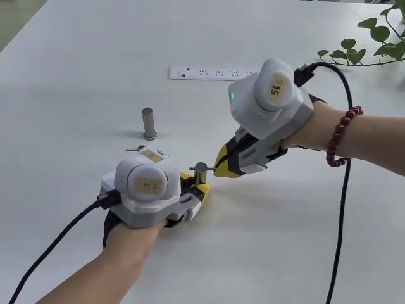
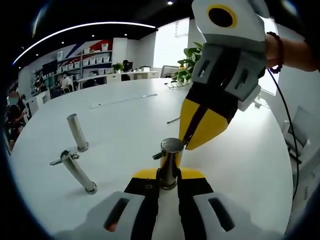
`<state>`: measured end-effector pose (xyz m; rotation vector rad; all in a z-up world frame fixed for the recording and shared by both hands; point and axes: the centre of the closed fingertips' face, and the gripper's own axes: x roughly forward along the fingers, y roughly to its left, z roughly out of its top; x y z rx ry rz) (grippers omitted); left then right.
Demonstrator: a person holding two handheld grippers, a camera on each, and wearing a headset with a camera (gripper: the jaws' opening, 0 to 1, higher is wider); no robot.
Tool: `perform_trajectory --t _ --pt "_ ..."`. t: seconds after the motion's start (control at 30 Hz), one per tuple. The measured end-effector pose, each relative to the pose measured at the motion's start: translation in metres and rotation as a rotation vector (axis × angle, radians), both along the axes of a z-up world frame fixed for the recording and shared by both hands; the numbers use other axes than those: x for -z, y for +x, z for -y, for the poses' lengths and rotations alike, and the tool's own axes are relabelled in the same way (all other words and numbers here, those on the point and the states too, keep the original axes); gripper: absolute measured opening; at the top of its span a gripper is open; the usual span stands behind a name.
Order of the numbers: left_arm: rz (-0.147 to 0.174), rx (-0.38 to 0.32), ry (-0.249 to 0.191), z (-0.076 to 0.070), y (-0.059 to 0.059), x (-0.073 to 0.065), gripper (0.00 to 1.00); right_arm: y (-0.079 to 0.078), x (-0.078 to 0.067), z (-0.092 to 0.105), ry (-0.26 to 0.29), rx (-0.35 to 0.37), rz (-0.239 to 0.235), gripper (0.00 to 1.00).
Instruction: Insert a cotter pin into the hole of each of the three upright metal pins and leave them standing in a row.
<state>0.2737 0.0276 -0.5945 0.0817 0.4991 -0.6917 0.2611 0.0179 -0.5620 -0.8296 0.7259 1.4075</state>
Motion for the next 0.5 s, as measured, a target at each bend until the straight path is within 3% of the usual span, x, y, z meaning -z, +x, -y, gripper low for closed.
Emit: perform_trajectory --t 0.5 --pt "-0.003 -0.010 -0.002 -0.0002 0.0005 0.0007 0.12 0.0035 -0.0014 0.0006 0.037 0.060 -0.009 0.02"
